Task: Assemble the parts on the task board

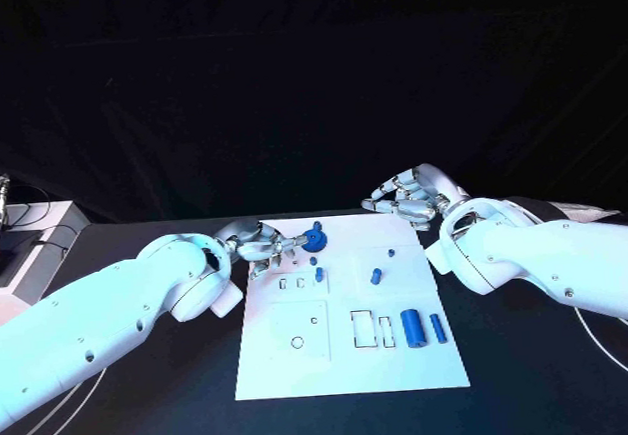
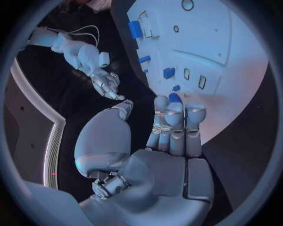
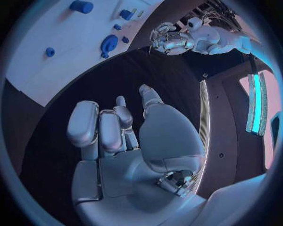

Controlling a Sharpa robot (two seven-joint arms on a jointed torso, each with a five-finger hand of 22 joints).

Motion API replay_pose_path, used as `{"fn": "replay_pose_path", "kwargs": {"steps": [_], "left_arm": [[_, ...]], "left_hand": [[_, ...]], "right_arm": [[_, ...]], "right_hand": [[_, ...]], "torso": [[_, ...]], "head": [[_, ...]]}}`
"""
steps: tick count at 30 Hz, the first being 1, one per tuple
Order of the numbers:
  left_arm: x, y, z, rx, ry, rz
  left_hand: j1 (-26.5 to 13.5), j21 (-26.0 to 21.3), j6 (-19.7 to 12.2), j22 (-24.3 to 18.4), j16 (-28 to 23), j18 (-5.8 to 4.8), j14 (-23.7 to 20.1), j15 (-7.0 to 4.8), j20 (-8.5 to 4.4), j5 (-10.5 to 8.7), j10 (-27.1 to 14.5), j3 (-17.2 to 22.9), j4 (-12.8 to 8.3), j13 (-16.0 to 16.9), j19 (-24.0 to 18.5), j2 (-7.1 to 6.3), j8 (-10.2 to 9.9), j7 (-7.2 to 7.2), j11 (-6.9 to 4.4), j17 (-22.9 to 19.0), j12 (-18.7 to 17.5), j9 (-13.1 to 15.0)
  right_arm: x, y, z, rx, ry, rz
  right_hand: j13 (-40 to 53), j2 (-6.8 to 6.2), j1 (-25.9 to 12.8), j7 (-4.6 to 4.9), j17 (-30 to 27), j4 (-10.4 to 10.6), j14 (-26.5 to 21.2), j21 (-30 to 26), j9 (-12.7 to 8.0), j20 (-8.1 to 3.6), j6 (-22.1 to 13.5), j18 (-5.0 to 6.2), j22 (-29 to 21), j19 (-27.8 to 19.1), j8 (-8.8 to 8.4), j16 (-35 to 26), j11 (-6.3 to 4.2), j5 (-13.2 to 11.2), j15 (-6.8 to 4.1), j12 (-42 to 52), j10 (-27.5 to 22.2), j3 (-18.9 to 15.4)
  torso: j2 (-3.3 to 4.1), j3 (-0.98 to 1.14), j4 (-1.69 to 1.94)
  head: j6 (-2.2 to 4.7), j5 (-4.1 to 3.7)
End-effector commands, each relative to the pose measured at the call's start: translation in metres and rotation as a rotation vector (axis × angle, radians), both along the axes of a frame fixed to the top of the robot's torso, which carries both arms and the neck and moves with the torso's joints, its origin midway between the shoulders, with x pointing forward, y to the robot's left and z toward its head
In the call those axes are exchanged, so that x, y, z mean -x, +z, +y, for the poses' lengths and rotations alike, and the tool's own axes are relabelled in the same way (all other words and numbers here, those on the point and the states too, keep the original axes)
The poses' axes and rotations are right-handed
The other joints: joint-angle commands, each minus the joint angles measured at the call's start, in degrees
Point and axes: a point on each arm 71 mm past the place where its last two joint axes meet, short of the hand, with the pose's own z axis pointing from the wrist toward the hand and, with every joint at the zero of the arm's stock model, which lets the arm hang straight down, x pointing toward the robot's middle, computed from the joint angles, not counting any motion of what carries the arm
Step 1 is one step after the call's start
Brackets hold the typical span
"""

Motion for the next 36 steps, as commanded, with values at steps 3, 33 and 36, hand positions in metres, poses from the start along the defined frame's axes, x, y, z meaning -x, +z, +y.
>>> {"fn": "replay_pose_path", "kwargs": {"steps": [3, 33, 36], "left_arm": [[-0.006, -0.008, -0.013, -0.269, -0.061, 0.080], [-0.026, -0.014, -0.062, -0.492, -0.110, 0.159], [-0.026, -0.014, -0.062, -0.493, -0.112, 0.162]], "left_hand": [[-0.9, 0.4, 0.3, 1.3, 0.8, 0.33, 0.7, -0.20, -0.13, -0.11, 0.5, 1.1, 0.0, 0.4, 0.9, 0.00, 0.1, -0.24, -0.49, 0.5, -0.1, 2.0], [-0.7, -0.8, 0.1, 5.0, 1.6, 0.13, 0.2, -0.05, -0.10, -0.23, -0.2, 9.7, -0.7, 1.1, 1.7, -2.65, -1.5, -0.17, -0.38, 1.2, -0.4, 8.6], [-0.6, -0.8, 0.0, 5.1, 1.6, 0.12, 0.1, -0.02, -0.09, -0.24, -0.2, 9.6, -0.8, 1.1, 1.7, -2.64, -1.6, -0.14, -0.36, 1.2, -0.4, 8.7]], "right_arm": [[0.000, -0.002, 0.001, -0.029, 0.034, 0.050], [-0.011, -0.001, -0.013, -0.190, -0.024, -0.002], [-0.014, -0.001, -0.016, -0.233, -0.036, -0.013]], "right_hand": [[0.2, 0.59, 0.0, -0.03, 0.0, -0.3, 0.0, 0.1, 0.6, -0.82, -0.4, -1.10, 7.9, 4.0, -0.88, 0.0, -0.11, 0.3, -0.27, -0.3, 0.0, 0.1], [-21.2, 2.87, 3.1, 1.36, -19.1, -4.0, -5.9, -42.0, -0.5, -0.09, -2.7, 1.27, -7.0, -2.6, -3.28, -21.3, 0.68, 1.4, 0.36, -18.3, -11.2, -1.2], [-27.1, 3.01, 3.3, 2.18, -22.2, -4.5, -9.7, -47.4, -3.1, 0.88, -3.6, 0.31, -11.2, -5.5, -2.94, -24.3, 1.43, 1.4, 1.44, -20.6, -13.2, -1.4]], "torso": [[-0.24, 0.54, -0.52], [-0.07, 0.44, -0.53], [-0.04, 0.42, -0.50]], "head": [[-0.40, 0.43], [-1.40, 0.11], [-1.48, 0.14]]}}
